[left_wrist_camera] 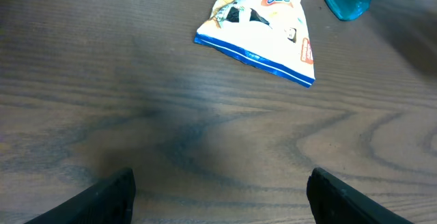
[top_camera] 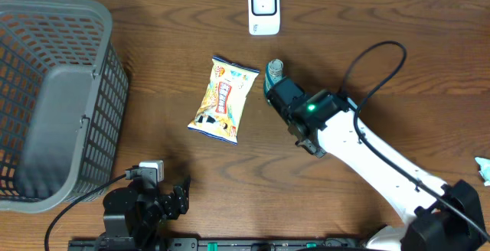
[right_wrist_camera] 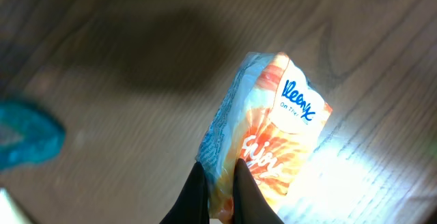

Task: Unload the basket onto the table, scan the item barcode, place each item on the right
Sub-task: 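Carry the Kleenex pack right and set it down on the table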

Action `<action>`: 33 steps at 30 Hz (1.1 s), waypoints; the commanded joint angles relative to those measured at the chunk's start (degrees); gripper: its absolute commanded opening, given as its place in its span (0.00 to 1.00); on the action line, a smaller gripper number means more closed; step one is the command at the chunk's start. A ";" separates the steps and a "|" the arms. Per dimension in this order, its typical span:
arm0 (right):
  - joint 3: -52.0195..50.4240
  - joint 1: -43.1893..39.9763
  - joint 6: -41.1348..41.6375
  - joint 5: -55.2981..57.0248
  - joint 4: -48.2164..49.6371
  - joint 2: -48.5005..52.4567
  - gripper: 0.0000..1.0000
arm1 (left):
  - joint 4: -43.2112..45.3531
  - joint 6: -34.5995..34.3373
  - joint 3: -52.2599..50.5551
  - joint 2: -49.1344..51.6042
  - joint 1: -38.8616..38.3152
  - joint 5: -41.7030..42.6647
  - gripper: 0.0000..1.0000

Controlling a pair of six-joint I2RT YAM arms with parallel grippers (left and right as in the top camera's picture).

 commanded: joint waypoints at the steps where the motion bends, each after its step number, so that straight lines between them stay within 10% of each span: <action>1: 0.00 -2.27 9.14 0.85 0.04 4.81 0.02 | -0.76 -0.33 0.20 -0.26 0.09 0.72 0.81; 13: 0.00 -9.90 9.25 -7.30 4.92 13.94 0.08 | -0.76 -0.33 0.20 -0.26 0.09 0.72 0.81; 16: 0.02 -11.02 9.20 -7.91 4.87 13.14 0.52 | -0.76 -0.33 0.20 -0.26 0.09 0.72 0.80; 25: 0.04 -15.91 -6.88 -8.35 4.87 3.87 0.99 | -0.76 -0.31 0.20 -0.26 0.09 0.72 0.80; 33: -0.02 -19.21 -26.25 -14.05 -0.02 -4.26 0.99 | -0.76 -0.33 0.20 -0.26 0.09 0.72 0.80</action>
